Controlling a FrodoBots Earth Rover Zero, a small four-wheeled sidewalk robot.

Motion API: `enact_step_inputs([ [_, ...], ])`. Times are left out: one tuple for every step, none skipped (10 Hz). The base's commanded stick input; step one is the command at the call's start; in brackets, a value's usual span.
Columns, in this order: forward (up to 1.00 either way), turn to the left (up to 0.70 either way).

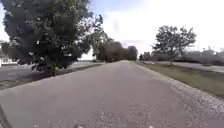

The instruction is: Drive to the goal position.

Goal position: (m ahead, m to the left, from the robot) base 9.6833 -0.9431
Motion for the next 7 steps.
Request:
enact_step_inputs([
  [0.70,-0.31],
  [0.70,0.00],
  [0.70,0.00],
  [0.70,-0.06],
  [0.70,-0.19],
  [0.70,-0.31],
  [0.70,-0.35],
])
